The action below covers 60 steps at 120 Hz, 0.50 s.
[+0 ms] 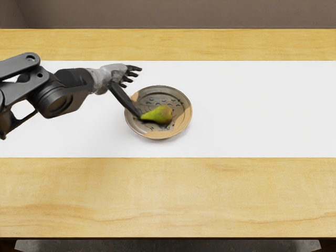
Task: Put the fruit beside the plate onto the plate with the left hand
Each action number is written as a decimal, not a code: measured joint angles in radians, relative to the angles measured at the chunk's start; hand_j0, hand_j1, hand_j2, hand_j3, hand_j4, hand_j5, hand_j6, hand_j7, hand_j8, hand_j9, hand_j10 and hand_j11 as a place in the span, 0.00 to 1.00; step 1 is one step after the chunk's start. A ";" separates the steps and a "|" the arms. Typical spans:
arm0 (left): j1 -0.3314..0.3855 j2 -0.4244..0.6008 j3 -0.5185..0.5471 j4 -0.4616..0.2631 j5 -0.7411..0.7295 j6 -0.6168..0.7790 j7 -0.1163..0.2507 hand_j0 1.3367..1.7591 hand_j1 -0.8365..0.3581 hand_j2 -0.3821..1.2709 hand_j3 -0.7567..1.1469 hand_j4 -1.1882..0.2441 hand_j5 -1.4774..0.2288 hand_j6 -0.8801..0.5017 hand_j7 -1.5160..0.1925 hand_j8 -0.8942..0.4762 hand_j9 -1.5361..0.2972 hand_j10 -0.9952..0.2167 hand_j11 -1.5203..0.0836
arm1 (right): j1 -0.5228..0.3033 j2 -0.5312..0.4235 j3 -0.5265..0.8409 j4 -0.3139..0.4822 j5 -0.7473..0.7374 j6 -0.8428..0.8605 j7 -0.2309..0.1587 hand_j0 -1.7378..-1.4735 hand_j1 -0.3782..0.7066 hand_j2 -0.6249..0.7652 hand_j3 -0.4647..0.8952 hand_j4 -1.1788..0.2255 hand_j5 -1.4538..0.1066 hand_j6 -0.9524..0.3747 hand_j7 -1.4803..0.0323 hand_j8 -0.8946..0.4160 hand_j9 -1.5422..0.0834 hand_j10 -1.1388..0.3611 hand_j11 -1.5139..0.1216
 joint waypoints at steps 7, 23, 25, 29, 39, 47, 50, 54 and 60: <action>0.009 0.055 -0.022 -0.027 -0.030 -0.062 0.000 0.76 0.95 0.24 0.40 0.80 0.83 0.61 0.85 0.62 0.81 0.78 0.91 | 0.000 0.000 0.000 0.000 0.000 0.000 0.000 0.30 0.05 0.45 0.34 0.83 0.92 0.71 0.96 0.67 0.94 0.75 0.91; 0.019 0.159 -0.066 -0.090 -0.061 -0.269 0.000 0.76 0.97 0.24 0.40 0.81 0.85 0.62 0.87 0.63 0.82 0.80 0.93 | 0.000 0.000 0.000 0.000 0.000 0.000 0.000 0.30 0.05 0.45 0.34 0.83 0.92 0.71 0.96 0.67 0.94 0.75 0.91; 0.020 0.169 -0.071 -0.095 -0.062 -0.300 0.000 0.76 0.97 0.24 0.40 0.81 0.85 0.62 0.87 0.64 0.82 0.80 0.93 | 0.000 0.000 0.000 0.000 0.000 0.000 0.000 0.30 0.05 0.45 0.34 0.83 0.92 0.71 0.96 0.67 0.94 0.75 0.91; 0.023 0.191 -0.081 -0.108 -0.066 -0.356 0.000 0.76 0.97 0.24 0.40 0.81 0.85 0.62 0.87 0.64 0.82 0.80 0.93 | 0.000 0.000 0.000 0.000 0.000 0.000 0.000 0.30 0.05 0.45 0.34 0.83 0.92 0.71 0.96 0.67 0.94 0.75 0.91; 0.044 0.256 -0.104 -0.144 -0.078 -0.457 -0.001 0.76 0.98 0.24 0.40 0.82 0.85 0.63 0.88 0.64 0.83 0.81 0.94 | 0.000 0.000 0.000 0.000 0.000 0.000 0.000 0.30 0.05 0.45 0.34 0.83 0.92 0.71 0.96 0.67 0.94 0.75 0.91; 0.067 0.287 -0.122 -0.168 -0.091 -0.508 -0.001 0.76 0.98 0.23 0.40 0.82 0.86 0.63 0.88 0.64 0.83 0.81 0.94 | 0.000 0.000 0.000 0.000 0.000 0.000 0.000 0.30 0.05 0.45 0.34 0.83 0.92 0.71 0.96 0.67 0.94 0.75 0.91; 0.069 0.289 -0.128 -0.175 -0.095 -0.522 -0.001 0.76 0.98 0.23 0.40 0.82 0.86 0.63 0.88 0.64 0.83 0.81 0.94 | 0.000 0.000 0.000 0.000 0.000 0.000 0.000 0.30 0.05 0.45 0.34 0.83 0.92 0.71 0.96 0.67 0.94 0.75 0.91; 0.070 0.290 -0.134 -0.183 -0.098 -0.537 -0.001 0.76 0.98 0.23 0.40 0.82 0.86 0.63 0.88 0.64 0.83 0.81 0.94 | 0.000 0.000 0.000 0.000 0.000 0.000 0.000 0.30 0.05 0.45 0.34 0.83 0.92 0.71 0.96 0.67 0.94 0.75 0.91; 0.071 0.290 -0.139 -0.190 -0.102 -0.551 -0.001 0.76 0.98 0.23 0.40 0.82 0.86 0.63 0.88 0.65 0.83 0.81 0.94 | 0.000 0.000 0.000 0.000 0.000 0.000 0.000 0.30 0.05 0.45 0.34 0.83 0.92 0.71 0.96 0.67 0.94 0.75 0.91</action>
